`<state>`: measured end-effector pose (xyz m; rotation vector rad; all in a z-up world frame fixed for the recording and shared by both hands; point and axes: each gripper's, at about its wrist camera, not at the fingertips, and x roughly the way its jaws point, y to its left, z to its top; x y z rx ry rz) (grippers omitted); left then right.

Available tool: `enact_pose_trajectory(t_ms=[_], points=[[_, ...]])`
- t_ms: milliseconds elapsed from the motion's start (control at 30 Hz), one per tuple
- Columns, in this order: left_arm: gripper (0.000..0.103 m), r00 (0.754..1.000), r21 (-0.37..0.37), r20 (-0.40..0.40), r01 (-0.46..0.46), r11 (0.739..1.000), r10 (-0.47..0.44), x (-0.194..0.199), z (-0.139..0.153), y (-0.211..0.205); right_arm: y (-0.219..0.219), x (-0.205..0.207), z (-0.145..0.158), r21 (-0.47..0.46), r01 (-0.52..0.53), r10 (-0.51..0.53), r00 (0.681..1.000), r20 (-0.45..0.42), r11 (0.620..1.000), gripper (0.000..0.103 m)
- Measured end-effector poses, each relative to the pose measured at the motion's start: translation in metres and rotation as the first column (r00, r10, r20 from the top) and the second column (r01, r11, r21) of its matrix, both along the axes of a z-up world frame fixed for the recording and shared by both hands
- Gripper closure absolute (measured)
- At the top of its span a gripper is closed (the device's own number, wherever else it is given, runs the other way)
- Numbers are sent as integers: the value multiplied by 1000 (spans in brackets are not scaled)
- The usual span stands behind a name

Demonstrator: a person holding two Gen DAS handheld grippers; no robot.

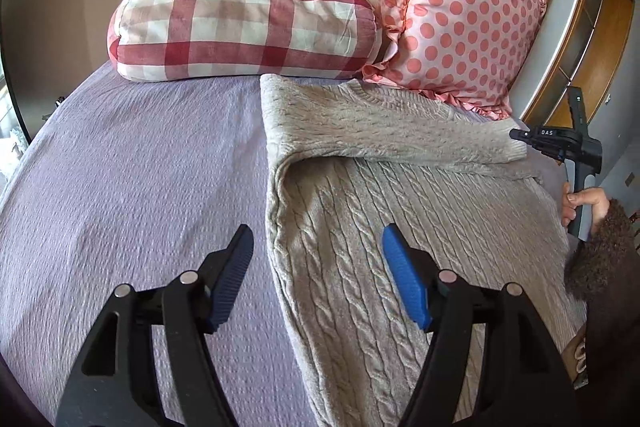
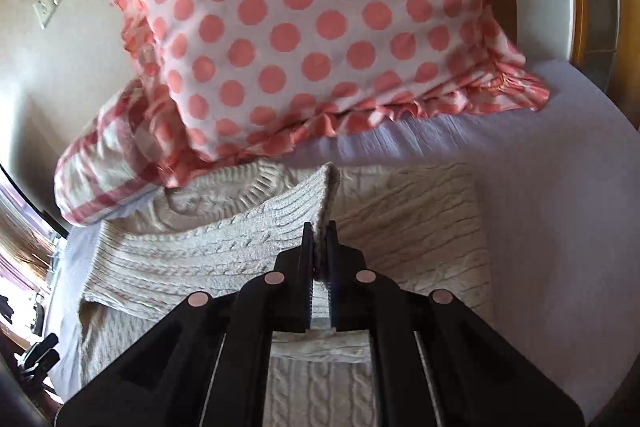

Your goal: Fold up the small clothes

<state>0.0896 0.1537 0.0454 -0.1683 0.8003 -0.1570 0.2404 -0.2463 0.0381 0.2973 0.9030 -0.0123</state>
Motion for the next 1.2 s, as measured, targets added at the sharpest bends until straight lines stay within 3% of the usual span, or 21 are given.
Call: enact_pose_trajectory(t_ms=[33,100,133,167,233,433,633,733,900,933,1033,1200], points=[[36,1000,-10,-11,8,1000,-8,-2,-2,0,-4,-1,-6,25,16,-15,999,-39,1000,96],[36,999,-34,-27,28,999,-29,-8,-5,1,-15,-19,-1,96,43,-40,999,-29,994,88],[35,999,-41,-34,32,999,-33,-13,-6,2,-18,-32,6,118,42,-42,999,0,992,73],[34,999,-46,-38,36,998,-38,-19,-8,3,-20,-50,15,135,36,-42,998,39,990,50],[33,997,-75,-46,50,996,-53,-32,-10,8,-19,-84,27,145,5,-19,995,95,989,40],[32,989,-223,-103,84,971,-110,-72,-30,18,-31,-186,14,173,-19,8,998,68,985,45],[34,988,-271,-104,82,959,-114,-107,-39,16,-44,-252,-20,224,40,-42,999,7,974,53],[35,986,-279,-99,99,955,-131,-124,-40,7,-43,-277,-27,260,26,-37,999,35,965,58],[49,985,-305,-103,104,947,-142,-140,-43,-6,-21,-300,-39,343,-94,79,995,59,934,83],[59,984,-305,-109,100,947,-139,-140,-43,-8,-17,-304,-41,348,-109,93,994,63,931,90],[90,980,-344,-153,69,937,-128,-132,-51,-6,-14,-308,-41,361,-114,87,992,89,926,94],[94,982,-429,-126,71,901,-138,-116,-48,5,-28,-303,-8,433,-136,25,967,252,891,95]])
